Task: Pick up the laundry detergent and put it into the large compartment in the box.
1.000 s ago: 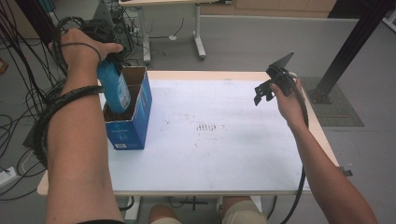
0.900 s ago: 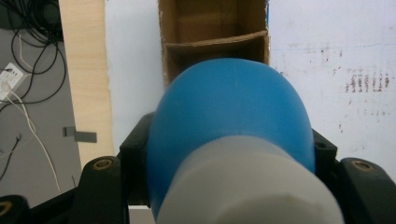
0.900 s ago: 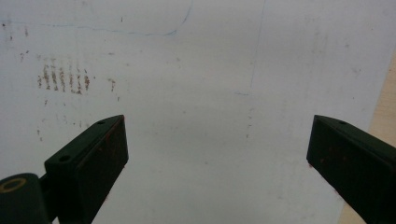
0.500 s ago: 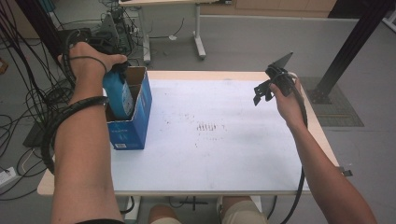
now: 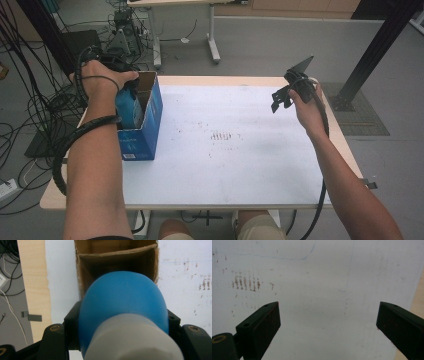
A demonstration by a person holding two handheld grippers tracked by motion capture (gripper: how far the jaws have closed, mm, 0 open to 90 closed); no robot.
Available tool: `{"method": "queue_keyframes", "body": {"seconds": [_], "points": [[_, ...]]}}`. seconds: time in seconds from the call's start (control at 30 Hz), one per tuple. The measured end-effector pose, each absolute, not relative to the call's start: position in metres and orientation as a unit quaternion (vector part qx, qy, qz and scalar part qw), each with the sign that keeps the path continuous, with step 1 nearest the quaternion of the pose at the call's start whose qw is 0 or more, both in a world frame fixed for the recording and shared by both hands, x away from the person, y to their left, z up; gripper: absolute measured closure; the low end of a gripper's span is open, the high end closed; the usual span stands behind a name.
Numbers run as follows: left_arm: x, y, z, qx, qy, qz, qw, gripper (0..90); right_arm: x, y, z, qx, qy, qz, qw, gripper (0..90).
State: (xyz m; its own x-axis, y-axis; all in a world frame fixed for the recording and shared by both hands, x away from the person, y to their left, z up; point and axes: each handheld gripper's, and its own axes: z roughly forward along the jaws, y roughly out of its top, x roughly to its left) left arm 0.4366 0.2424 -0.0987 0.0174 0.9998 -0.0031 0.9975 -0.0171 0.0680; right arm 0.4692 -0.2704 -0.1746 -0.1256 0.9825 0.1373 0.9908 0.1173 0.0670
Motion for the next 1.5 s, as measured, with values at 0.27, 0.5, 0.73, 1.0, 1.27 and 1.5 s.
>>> {"method": "queue_keyframes", "body": {"seconds": [0.27,0.5,0.73,1.0,1.27,1.5], "points": [[0.435,0.243,-0.110,0.711,0.702,0.024,0.024,38.1,0.469,-0.269,-0.177,-0.660,-0.747,-0.069,0.030,5.4],[0.433,0.242,-0.121,0.712,0.701,0.023,0.024,38.1,0.469,-0.268,-0.177,-0.661,-0.747,-0.068,0.030,5.5],[0.434,0.240,-0.131,0.716,0.698,0.022,0.021,38.1,0.469,-0.268,-0.178,-0.661,-0.747,-0.067,0.030,5.5],[0.434,0.238,-0.139,0.716,0.697,0.024,0.021,38.1,0.470,-0.269,-0.180,-0.662,-0.746,-0.066,0.031,5.4],[0.435,0.237,-0.151,0.717,0.696,0.019,0.019,38.1,0.470,-0.270,-0.182,-0.663,-0.745,-0.065,0.032,5.5],[0.436,0.237,-0.159,0.721,0.693,0.017,0.015,38.0,0.470,-0.270,-0.183,-0.662,-0.746,-0.063,0.031,5.5]]}}
